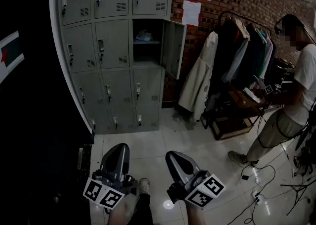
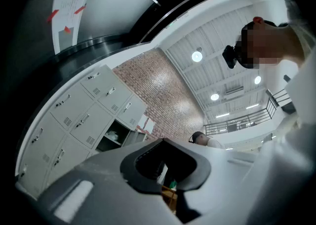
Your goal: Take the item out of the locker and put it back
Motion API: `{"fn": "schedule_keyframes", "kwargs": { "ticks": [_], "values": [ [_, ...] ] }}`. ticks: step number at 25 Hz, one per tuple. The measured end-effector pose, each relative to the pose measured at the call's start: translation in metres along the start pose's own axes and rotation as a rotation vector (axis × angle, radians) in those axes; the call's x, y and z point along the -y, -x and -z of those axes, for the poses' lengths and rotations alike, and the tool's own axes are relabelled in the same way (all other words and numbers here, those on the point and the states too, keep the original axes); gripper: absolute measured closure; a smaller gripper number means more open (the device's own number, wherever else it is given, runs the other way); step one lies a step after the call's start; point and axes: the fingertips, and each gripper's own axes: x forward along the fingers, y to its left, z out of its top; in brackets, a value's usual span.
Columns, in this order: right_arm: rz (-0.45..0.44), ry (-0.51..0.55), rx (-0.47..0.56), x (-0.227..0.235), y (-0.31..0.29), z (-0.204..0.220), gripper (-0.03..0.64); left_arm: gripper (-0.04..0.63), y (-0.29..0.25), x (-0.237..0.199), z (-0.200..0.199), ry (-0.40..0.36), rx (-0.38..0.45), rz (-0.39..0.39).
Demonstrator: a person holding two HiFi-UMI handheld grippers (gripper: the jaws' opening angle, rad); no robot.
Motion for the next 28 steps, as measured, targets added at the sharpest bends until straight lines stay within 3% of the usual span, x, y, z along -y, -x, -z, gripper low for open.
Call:
{"fn": "schedule_keyframes", "kwargs": {
  "ticks": [8,16,28],
  "values": [
    [-0.046,0.038,-0.002,0.108,-0.134,0.007,0.615,0.591,-0.120,-0.123,0.024,-0.027,0.010,0.075],
    [-0.066,0.135,0.023,0.207,-0.309,-0.032,0.615,0.591,-0.283,-0.248,-0.003,-0.092,0.021,0.154],
    [-0.038,0.179,-0.016,0.294,-0.402,-0.041,0.615,0.591,-0.355,-0.338,0.010,-0.057,0.027,0.073]
  ]
}}
